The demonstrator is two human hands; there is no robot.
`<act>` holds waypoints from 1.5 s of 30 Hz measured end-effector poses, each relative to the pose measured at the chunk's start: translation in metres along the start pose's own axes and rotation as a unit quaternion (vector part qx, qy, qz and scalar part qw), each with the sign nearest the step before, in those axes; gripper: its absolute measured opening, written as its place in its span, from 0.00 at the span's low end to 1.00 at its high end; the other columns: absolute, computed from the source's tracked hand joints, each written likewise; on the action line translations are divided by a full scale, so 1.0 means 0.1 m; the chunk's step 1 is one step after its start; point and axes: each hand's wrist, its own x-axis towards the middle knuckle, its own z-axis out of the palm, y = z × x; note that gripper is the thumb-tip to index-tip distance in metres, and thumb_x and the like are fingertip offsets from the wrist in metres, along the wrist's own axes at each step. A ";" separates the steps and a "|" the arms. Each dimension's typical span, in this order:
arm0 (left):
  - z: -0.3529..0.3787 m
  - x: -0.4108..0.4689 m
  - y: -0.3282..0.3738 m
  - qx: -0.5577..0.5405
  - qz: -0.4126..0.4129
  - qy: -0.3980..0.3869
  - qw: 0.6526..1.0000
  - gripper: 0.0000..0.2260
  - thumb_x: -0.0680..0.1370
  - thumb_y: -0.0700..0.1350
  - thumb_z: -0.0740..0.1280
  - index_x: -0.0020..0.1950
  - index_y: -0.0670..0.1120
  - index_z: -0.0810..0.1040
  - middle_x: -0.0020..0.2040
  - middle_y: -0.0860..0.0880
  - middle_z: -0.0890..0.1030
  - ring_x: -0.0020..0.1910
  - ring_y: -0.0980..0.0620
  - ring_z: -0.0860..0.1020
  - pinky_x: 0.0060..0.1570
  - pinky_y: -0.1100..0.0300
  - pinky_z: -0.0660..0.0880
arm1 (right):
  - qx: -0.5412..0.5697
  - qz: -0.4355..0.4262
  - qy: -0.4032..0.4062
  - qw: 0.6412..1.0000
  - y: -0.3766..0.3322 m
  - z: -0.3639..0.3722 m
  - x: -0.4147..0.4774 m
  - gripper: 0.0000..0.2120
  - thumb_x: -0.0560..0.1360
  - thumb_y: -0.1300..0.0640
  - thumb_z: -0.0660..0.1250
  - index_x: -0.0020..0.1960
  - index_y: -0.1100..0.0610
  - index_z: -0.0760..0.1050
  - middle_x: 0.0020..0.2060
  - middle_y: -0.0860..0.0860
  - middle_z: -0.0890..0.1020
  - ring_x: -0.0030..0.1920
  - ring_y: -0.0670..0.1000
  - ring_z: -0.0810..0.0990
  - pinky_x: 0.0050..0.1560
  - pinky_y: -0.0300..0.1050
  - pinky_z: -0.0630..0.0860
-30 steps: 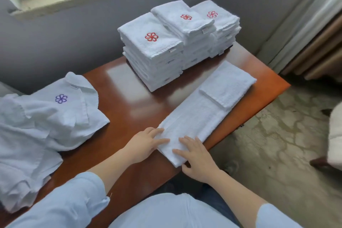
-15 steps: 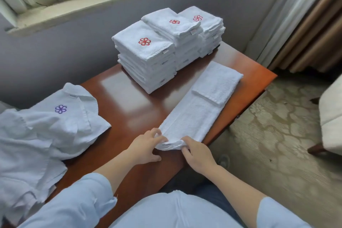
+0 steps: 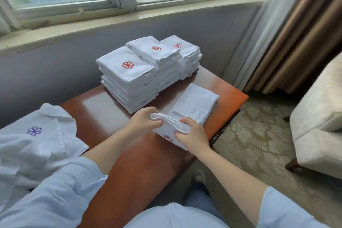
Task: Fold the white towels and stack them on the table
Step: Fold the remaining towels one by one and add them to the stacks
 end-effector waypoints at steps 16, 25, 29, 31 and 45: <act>0.67 2.05 1.04 -0.131 0.010 0.039 0.991 0.08 0.72 0.55 0.75 0.39 0.53 0.80 0.33 0.57 0.81 0.32 0.60 0.78 0.31 0.67 0.72 | 0.162 0.120 0.074 0.977 0.55 -1.21 1.88 0.05 0.70 0.57 0.72 0.46 0.55 0.80 0.39 0.53 0.83 0.40 0.52 0.82 0.39 0.49 0.80; 1.26 2.90 0.78 -0.018 -0.145 0.026 0.989 0.12 0.72 0.57 0.73 0.38 0.52 0.74 0.36 0.56 0.77 0.35 0.56 0.75 0.35 0.57 0.70 | 0.030 0.159 -0.075 0.984 1.41 -1.24 2.80 0.04 0.71 0.52 0.71 0.44 0.49 0.78 0.44 0.45 0.81 0.49 0.49 0.78 0.49 0.47 0.78; 1.42 3.05 0.63 0.059 -0.196 0.002 0.979 0.12 0.73 0.59 0.70 0.50 0.55 0.74 0.47 0.58 0.78 0.44 0.57 0.76 0.37 0.58 0.70 | -0.001 0.148 -0.137 0.979 1.62 -1.21 3.01 0.04 0.71 0.52 0.72 0.43 0.47 0.76 0.46 0.44 0.78 0.49 0.47 0.77 0.51 0.46 0.77; 1.49 3.05 0.57 0.062 -0.208 0.016 0.976 0.18 0.72 0.56 0.72 0.58 0.55 0.73 0.52 0.58 0.75 0.51 0.56 0.75 0.45 0.57 0.72 | 0.011 0.150 -0.173 0.973 1.69 -1.20 3.07 0.06 0.72 0.51 0.72 0.45 0.47 0.75 0.45 0.43 0.79 0.46 0.46 0.78 0.48 0.46 0.78; 1.62 2.85 0.77 0.246 -0.164 0.012 0.955 0.10 0.78 0.48 0.64 0.59 0.54 0.79 0.50 0.55 0.80 0.49 0.51 0.78 0.45 0.56 0.74 | -0.062 0.059 -0.265 0.960 1.76 -1.25 3.20 0.09 0.77 0.56 0.66 0.41 0.46 0.71 0.48 0.46 0.76 0.46 0.46 0.76 0.47 0.46 0.78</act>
